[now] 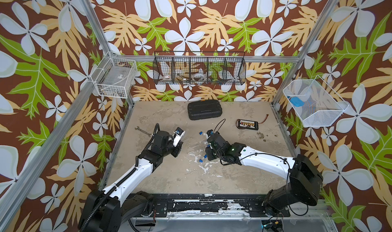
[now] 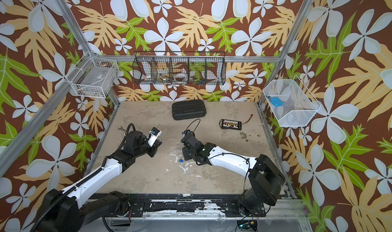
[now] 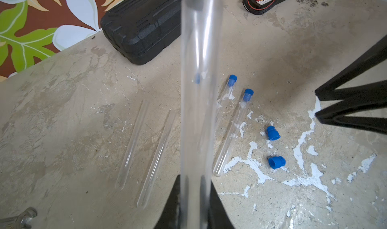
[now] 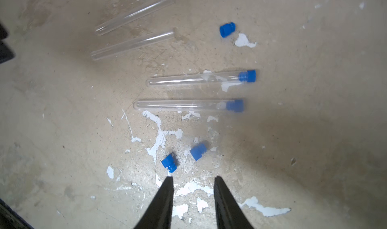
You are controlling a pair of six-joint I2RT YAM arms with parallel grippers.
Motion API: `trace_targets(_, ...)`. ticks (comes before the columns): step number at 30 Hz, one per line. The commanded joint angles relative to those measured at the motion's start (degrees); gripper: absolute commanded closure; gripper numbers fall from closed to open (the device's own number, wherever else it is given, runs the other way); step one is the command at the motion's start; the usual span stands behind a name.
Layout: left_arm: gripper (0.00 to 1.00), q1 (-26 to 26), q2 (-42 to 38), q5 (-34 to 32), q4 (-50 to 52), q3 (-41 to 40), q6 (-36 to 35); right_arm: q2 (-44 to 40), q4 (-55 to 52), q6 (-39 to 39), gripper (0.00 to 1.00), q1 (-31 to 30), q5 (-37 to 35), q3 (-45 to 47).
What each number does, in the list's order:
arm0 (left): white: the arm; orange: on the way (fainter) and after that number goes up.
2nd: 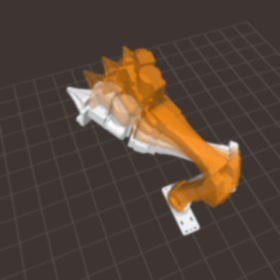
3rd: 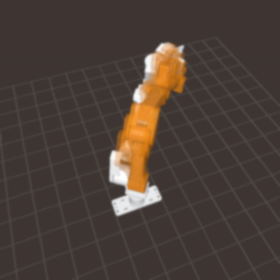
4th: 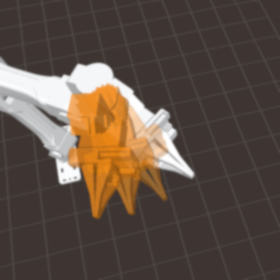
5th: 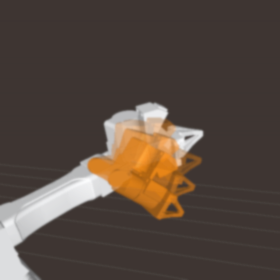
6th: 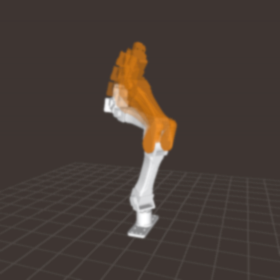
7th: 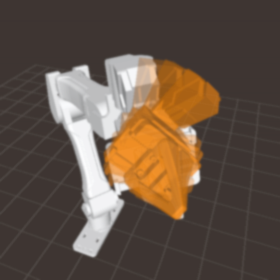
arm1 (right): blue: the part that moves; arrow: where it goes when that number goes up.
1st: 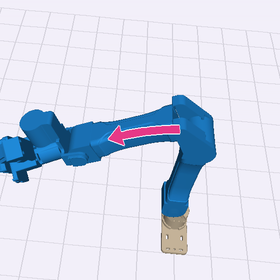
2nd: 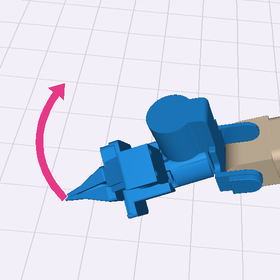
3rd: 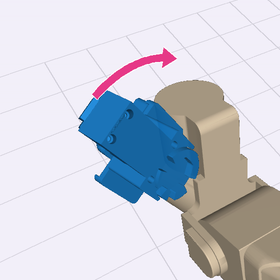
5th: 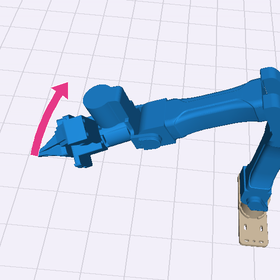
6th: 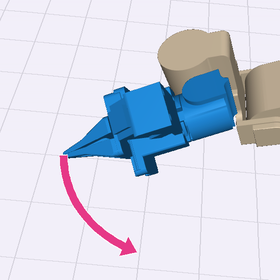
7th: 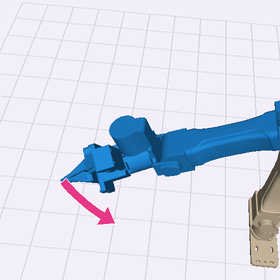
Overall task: Insert stoppers into test tubes
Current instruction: Pick up the stopper from the center of the board.
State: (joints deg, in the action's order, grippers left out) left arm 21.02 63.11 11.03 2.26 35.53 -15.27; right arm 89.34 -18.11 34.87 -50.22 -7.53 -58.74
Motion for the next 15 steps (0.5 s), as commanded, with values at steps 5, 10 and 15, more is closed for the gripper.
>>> trace_targets(5,1.00,-0.04,-2.89,-0.74,-2.09,-2.08,2.03,4.57,-6.58,24.19,0.60,-0.06,-3.57,-3.76)
trace_targets(10,1.00,-0.10,-3.51,-0.66,-2.04,-2.38,2.33,10.04,-8.73,29.71,0.53,-0.06,-1.69,-7.08)
trace_targets(15,1.00,-0.09,-3.60,0.13,-1.95,-2.56,2.61,14.27,-10.53,30.86,0.53,0.02,-0.54,-11.36)
